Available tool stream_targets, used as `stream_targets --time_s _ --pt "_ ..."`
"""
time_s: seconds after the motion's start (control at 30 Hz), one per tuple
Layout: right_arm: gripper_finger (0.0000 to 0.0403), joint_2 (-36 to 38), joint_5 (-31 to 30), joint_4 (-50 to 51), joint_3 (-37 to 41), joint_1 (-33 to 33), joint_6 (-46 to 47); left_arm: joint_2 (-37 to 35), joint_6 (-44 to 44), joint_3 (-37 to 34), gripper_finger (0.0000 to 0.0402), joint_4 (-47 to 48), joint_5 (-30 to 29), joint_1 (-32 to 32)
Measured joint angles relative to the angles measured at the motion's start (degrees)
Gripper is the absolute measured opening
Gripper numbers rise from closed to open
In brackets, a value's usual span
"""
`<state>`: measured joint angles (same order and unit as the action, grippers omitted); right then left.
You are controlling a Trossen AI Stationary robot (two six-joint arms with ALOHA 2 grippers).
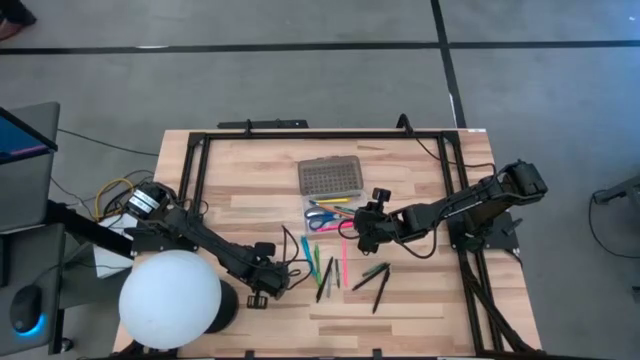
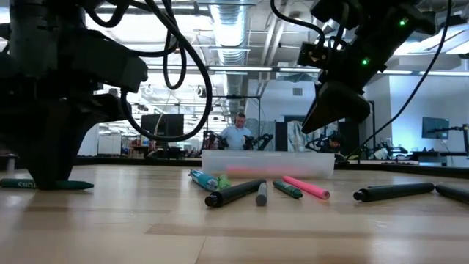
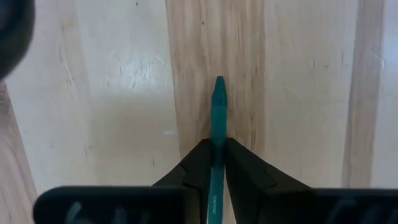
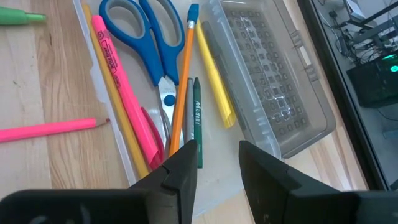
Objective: Pick & place school supplies into a supply box
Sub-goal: Put the green crayon into the supply box
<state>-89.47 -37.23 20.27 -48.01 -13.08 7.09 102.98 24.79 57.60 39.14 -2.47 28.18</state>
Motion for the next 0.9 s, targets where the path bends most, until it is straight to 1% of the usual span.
stream_targets --time_s 0.13,0.3,0.6,0.9 --pt "0.0111 0.0 0.0 0.0 0.0 0.0 0.0 0.1 -1.0 -0.1 0.0030 -0.6 -1.2 0.0" --pt "0.0111 0.0 0.0 0.0 0.0 0.0 0.0 0.1 -1.6 -0.1 0.0034 -1.4 -2.2 0.0" --pt "0.0111 0.0 0.0 0.0 0.0 0.0 0.0 0.2 -1.7 -0.2 0.0036 -3.3 -2.6 0.0" --pt "0.0111 0.0 0.0 0.0 0.0 0.0 0.0 0.2 -3.4 0.0 0.0030 -4.0 -5.9 0.1"
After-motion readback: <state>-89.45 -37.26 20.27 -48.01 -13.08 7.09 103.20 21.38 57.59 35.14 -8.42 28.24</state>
